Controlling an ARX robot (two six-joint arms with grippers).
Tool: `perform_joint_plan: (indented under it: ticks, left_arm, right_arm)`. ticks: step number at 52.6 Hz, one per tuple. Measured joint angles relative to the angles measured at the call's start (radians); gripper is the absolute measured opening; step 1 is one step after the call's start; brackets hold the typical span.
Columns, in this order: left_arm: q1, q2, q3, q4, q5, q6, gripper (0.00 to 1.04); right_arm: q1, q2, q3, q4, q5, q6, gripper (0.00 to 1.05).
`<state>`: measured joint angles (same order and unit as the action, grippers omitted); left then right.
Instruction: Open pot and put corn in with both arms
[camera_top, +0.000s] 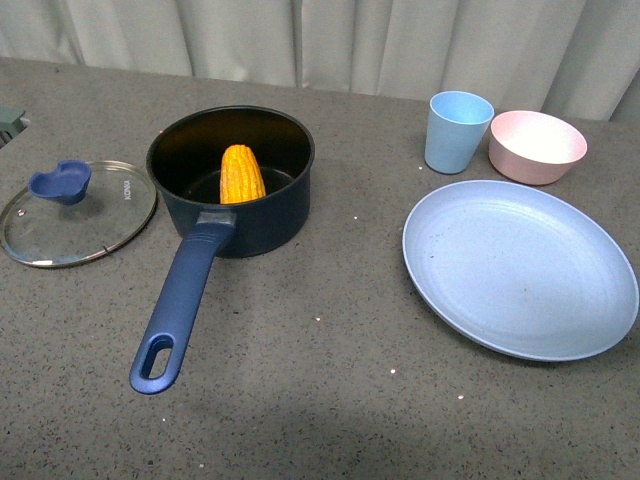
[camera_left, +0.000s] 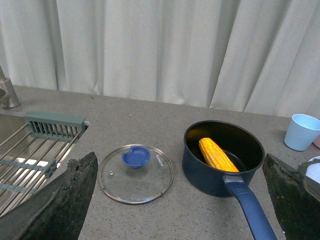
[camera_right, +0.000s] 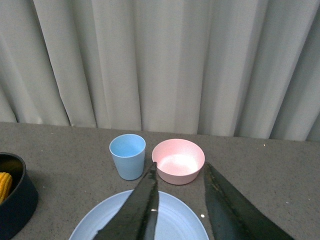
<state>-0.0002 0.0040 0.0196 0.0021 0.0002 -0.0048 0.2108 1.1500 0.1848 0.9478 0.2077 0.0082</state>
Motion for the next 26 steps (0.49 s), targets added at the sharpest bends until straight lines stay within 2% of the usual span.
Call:
perform_joint_plan:
  ticks: [3,5,15,26]
  left_arm:
    - [0.0,0.0,0.0,0.0,0.0,0.0,0.98]
    - [0.0,0.0,0.0,0.0,0.0,0.0,0.98]
    - [0.0,0.0,0.0,0.0,0.0,0.0,0.98]
    - [0.0,0.0,0.0,0.0,0.0,0.0,0.98]
  right_arm:
    - [-0.026,-0.06,-0.033,-0.027,-0.028,-0.003,0.06]
    - [-0.036,-0.091,-0.047,-0.041,-0.042,-0.008,0.01]
    - [-0.08,-0.151,-0.12,-0.027,-0.077,-0.007,0.01]
    - [-0.119,-0.303,-0.156,-0.145,-0.12,-0.007,0.01]
